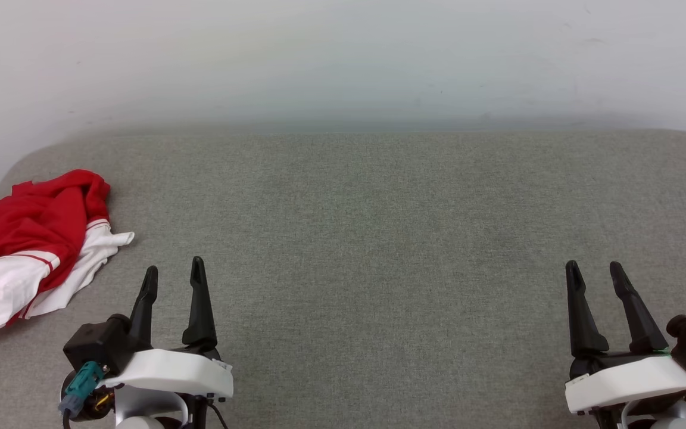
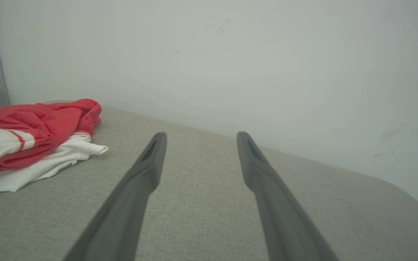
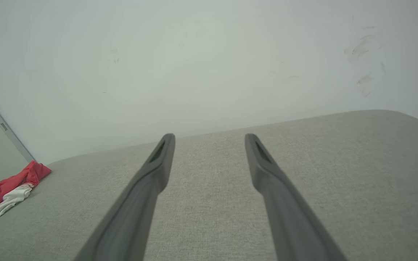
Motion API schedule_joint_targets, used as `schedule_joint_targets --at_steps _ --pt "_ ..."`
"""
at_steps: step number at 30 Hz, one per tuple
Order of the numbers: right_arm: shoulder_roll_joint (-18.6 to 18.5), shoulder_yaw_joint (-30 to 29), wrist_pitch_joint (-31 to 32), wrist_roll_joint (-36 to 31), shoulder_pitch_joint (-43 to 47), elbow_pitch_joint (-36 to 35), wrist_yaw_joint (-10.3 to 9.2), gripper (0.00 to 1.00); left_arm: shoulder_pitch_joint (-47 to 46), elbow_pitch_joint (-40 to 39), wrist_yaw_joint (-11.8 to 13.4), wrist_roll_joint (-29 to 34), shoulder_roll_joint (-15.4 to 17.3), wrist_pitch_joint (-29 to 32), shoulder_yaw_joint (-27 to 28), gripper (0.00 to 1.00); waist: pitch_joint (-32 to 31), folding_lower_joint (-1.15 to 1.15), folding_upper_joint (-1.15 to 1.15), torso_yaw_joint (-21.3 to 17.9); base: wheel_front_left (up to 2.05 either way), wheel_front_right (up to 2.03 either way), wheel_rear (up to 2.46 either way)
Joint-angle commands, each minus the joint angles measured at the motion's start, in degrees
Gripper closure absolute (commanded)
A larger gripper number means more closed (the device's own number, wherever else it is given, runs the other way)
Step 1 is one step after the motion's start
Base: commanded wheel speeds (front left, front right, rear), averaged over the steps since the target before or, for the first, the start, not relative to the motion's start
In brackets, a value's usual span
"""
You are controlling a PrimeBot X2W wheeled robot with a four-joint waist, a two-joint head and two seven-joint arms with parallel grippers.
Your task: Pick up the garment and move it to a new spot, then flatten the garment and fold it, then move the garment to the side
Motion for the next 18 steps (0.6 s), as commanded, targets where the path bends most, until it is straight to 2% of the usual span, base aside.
schedule_joint_targets --at_steps 1,18 --pt "0.05 0.08 -0.51 -1.44 0.20 -0.71 -0.01 0.00 0.25 -0.73 0.15 1.28 0.17 -0.52 -0.19 0.00 0.00 0.00 0.00 -0.03 0.00 0.00 0.00" --pt "0.06 -0.30 -2.64 -9.91 1.00 -1.20 -0.01 0.00 0.73 -1.19 1.29 9.92 0.19 -2.66 -1.20 0.00 0.21 0.00 0.00 0.02 0.00 0.00 0.00"
